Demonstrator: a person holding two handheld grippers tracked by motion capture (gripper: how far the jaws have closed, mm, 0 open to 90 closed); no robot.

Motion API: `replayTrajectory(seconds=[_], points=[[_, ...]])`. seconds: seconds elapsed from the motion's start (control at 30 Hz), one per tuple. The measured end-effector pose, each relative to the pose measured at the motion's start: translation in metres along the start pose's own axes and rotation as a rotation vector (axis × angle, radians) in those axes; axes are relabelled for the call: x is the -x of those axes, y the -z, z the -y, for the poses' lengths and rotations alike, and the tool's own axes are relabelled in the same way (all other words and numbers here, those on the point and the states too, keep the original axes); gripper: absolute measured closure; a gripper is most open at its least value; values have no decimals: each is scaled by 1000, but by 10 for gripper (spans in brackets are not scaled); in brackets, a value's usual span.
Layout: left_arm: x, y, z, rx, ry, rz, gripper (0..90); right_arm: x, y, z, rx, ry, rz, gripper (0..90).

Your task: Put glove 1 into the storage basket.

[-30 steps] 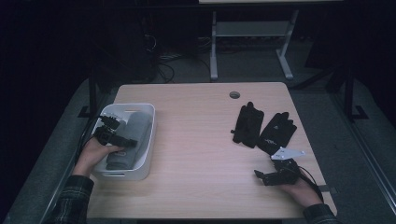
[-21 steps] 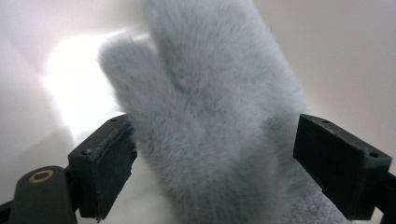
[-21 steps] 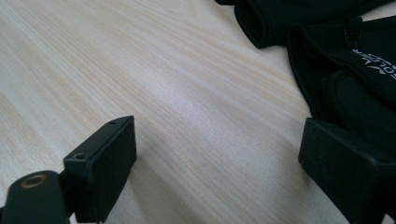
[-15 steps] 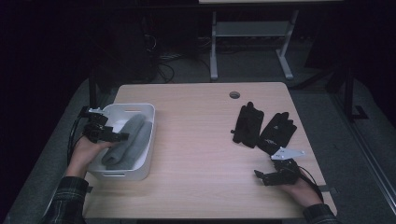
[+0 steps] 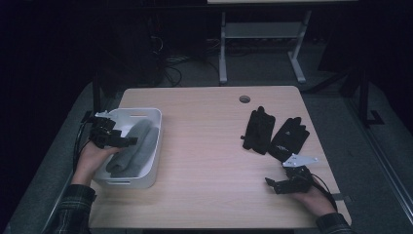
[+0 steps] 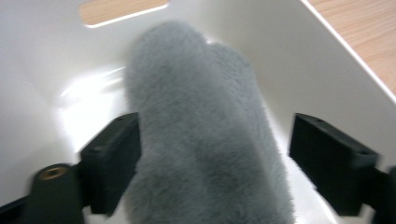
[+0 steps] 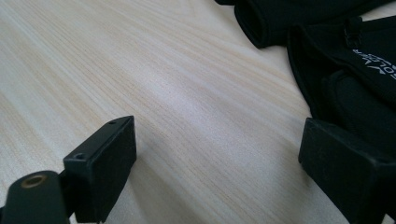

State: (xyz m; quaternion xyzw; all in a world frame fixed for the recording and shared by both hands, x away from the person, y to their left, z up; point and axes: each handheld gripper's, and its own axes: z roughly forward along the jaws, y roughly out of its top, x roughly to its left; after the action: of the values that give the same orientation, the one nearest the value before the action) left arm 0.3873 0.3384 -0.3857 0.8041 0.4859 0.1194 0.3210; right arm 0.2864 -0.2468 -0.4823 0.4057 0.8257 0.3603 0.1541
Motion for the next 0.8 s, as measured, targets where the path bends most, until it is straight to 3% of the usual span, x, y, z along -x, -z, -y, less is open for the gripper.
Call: replayTrajectory(seconds=[0.1,0.2,0.33,0.5,0.57,0.63,0.67,0.8], points=[[3,-4,-1,-5,-9,11,235,0,0,0,0,0,0,110],[5,-8,0,-20,-19,7,345,0,0,0,0,1,0,110],[5,-13,1,-37,-24,-17,536,0,0,0,0,0,0,110],[4,-16,1,-73,-22,15,858,0,0,0,0,1,0,110],[4,-17,1,-95,-25,38,877,0,0,0,0,1,0,110],[6,-15,1,-88,-40,28,883,0,0,0,0,1,0,110],[7,-13,1,-75,-28,28,885,0,0,0,1,2,0,110],[9,1,-1,-31,-44,8,888,0,0,0,1,1,0,110]])
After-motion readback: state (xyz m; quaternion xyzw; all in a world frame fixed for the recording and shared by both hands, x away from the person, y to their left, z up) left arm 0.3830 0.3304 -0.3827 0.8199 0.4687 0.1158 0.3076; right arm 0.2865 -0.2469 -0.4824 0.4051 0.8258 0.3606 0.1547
